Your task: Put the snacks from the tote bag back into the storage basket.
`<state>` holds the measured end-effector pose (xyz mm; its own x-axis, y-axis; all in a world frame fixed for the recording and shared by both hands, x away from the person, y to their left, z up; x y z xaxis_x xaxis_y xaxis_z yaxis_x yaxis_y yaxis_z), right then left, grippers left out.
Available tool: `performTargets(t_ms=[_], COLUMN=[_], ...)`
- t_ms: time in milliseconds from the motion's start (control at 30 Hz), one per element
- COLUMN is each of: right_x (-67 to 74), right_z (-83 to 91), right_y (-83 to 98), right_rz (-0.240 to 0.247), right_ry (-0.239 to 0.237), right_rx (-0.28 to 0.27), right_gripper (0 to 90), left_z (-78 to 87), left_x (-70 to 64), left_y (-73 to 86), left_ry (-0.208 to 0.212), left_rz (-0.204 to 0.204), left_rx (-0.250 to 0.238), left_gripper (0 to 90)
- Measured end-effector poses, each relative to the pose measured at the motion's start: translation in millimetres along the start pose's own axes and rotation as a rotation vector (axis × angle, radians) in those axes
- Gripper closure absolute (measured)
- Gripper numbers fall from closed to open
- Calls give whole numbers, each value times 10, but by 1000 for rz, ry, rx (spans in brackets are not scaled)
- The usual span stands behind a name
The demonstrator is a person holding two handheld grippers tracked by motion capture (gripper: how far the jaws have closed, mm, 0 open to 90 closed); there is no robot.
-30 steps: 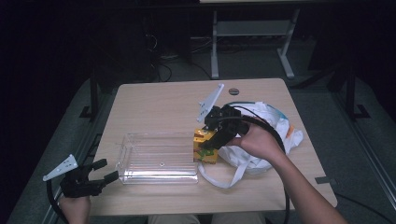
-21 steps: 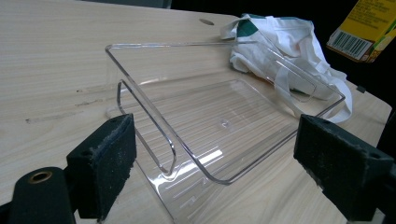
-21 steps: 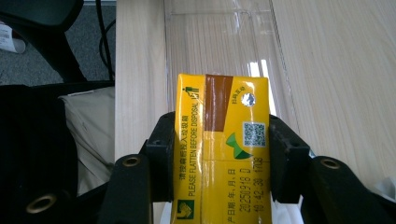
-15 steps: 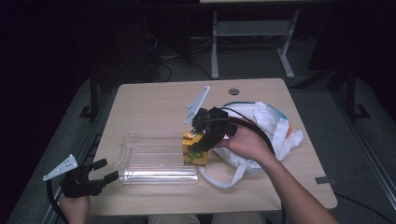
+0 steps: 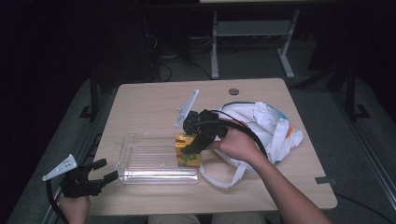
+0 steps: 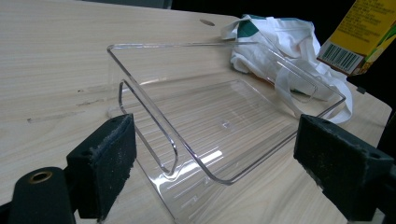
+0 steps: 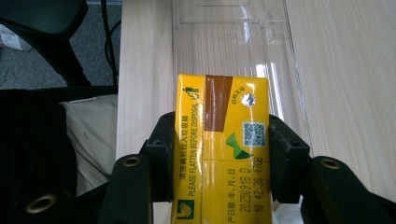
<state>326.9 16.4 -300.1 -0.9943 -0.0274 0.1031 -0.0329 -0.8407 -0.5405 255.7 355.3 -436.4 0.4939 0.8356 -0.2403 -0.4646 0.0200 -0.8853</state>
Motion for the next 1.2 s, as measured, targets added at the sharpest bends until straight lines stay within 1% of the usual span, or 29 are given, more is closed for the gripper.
performTargets(t_ms=[67, 167, 500, 800, 833, 967, 1200], right_x=[-2, -1, -18, -45, -45, -50, -62], right_z=[-29, -66, -162, -259, -278, -300, -326], right_y=[-4, -8, -32, -16, -15, -13, -11], right_rz=[3, 1, 4, 0, 1, 1, 1], right_ry=[-8, -7, -14, -28, -28, -36, -34], right_rx=[-2, 10, 13, 23, 31, 31, 34], right_gripper=[521, 521, 521, 520, 520, 520, 520], left_z=[-1, -5, -6, -6, -7, -7, -5], left_x=[1, -1, -2, -2, -3, -3, -1], left_y=[0, 0, 1, 0, 0, -1, -1], left_ry=[0, 2, 2, 2, 2, 2, 2], left_rz=[-1, -3, -3, -3, -3, -3, -4], left_rx=[0, 2, 1, 1, 1, 0, 0], left_gripper=[128, 127, 128, 128, 127, 127, 128])
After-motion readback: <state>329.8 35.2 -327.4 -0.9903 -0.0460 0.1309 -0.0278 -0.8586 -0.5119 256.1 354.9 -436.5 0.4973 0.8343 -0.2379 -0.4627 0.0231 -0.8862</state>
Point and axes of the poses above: each handheld gripper's, and its own axes: z roughly backward along the jaws, y roughly out of its underside, x roughly to its left, the point moved 4 cm from there along -z, roughly forward along the jaws, and after that the axes turned 10 degrees about -y, right-handed, at the moved point
